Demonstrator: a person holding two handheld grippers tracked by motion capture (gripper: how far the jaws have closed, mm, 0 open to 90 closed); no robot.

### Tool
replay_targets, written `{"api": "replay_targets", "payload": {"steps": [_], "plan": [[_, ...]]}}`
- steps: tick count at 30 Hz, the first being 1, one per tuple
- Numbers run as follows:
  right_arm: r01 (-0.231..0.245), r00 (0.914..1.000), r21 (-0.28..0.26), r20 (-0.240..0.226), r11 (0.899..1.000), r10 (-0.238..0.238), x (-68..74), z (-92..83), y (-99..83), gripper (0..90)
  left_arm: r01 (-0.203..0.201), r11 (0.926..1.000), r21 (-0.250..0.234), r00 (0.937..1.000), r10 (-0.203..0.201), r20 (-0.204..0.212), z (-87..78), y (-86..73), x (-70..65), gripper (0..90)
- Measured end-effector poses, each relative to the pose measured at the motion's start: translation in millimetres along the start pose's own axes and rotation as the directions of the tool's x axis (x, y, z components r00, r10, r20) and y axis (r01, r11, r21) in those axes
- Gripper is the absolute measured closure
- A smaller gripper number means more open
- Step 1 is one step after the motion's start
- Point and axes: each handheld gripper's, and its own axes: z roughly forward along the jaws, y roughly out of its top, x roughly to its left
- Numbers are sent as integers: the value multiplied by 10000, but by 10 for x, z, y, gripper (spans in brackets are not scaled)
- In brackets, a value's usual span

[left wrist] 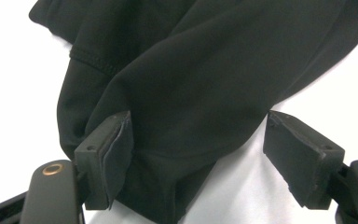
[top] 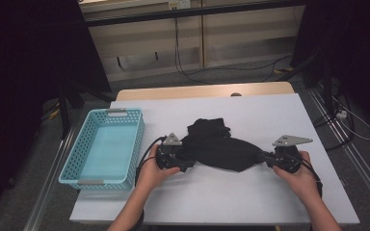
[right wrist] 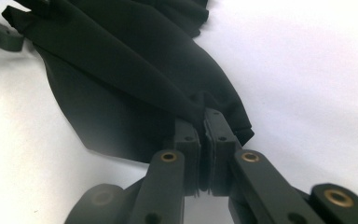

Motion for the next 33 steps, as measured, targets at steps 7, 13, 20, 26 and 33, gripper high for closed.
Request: {"api": "replay_targets", "payload": {"steps": [7, 13, 20, 26, 33], "plan": [[-311, 9995, -200, -8, 9993, 311, -44, -40, -4, 860, -761, 9971, 41, 9969, 762, -171, -13, -21, 27, 358], [-467, 9989, -374, 24, 9982, 468, -60, -76, -4, 861, -682, 9975, 196, 9974, 686, -237, -16, -3, 21, 388], [-509, 9987, -402, 33, 9979, 511, -60, -85, -7, 861, -423, 9978, 508, 9976, 449, -520, -69, 25, 51, 609], [-521, 9986, -426, -30, 9977, 520, -58, -89, -19, 861, 119, 9976, 678, 9982, -79, -591, -113, 25, 92, 806], [-473, 9989, -539, -63, 9974, 470, -46, -86, -4, 861, 1116, 9926, 473, 9937, -1117, -14, -245, 69, 156, 862]]}}
